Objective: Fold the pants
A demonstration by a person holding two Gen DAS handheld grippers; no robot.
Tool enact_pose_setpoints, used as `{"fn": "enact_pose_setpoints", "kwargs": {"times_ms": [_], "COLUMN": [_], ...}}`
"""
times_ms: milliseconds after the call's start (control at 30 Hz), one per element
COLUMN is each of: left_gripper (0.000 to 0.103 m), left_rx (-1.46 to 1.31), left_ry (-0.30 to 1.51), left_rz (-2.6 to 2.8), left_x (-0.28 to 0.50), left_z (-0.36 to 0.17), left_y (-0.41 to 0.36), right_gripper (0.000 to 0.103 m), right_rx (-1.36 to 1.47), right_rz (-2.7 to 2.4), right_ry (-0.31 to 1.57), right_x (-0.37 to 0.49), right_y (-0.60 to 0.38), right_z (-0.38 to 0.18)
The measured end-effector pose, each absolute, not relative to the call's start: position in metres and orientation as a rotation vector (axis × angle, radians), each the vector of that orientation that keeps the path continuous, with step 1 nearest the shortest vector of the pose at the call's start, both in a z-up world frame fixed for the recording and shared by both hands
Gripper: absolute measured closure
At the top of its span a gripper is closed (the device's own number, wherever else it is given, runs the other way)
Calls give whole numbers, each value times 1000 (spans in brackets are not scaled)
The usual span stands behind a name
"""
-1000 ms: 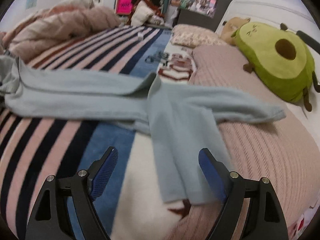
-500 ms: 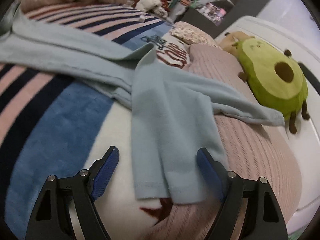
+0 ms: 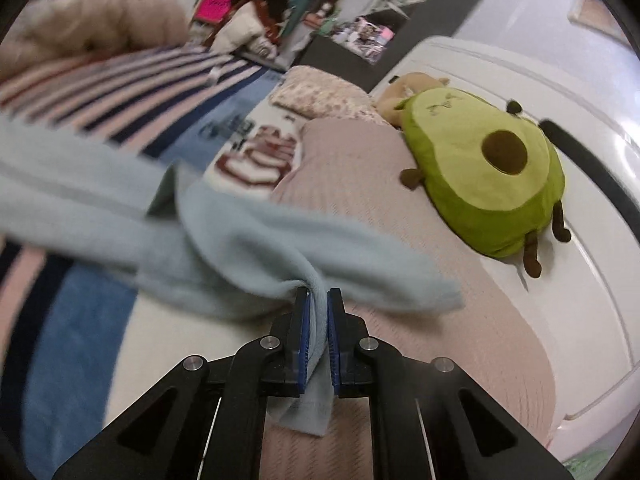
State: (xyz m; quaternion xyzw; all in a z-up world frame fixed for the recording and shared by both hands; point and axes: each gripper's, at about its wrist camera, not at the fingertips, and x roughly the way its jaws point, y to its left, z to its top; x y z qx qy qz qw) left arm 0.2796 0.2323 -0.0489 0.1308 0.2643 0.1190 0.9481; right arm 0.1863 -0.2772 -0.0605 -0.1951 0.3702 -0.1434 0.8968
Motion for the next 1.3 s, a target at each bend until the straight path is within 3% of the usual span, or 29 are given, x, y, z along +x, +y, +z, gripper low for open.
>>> {"fn": "enact_pose_setpoints", "kwargs": {"times_ms": [333, 400, 433, 467, 533, 700, 833, 1067, 1300], "left_gripper": [96, 94, 87, 67, 34, 33, 31, 28, 28], "left_rx": [247, 275, 280, 276, 248, 222, 229, 206, 134], "left_ry": [562, 564, 565, 569, 570, 559, 529, 601, 599], "left_rz": [368, 380, 391, 390, 380, 353, 343, 373, 394], "left_x": [299, 298, 296, 295, 289, 269, 251, 255, 242], "left_z": [-54, -54, -55, -54, -50, -30, -8, 3, 10], "left_y": [240, 236, 234, 234, 233, 231, 224, 239, 270], "right_gripper": [100, 96, 83, 60, 39, 38, 21, 20, 20], "right_rx": [-301, -320, -329, -341, -348, -254, -252, -222, -132], "right_rz": [-340, -361, -368, -376, -374, -315, -281, -150, 28], "right_ry": [758, 781, 794, 808, 812, 804, 743, 707, 783], "right_x": [233, 245, 250, 254, 255, 243, 221, 197, 199], "right_y": [-316, -321, -323, -323, -323, -326, -307, -266, -230], "right_z": [-20, -25, -29, -35, -44, -46, -28, 7, -10]}}
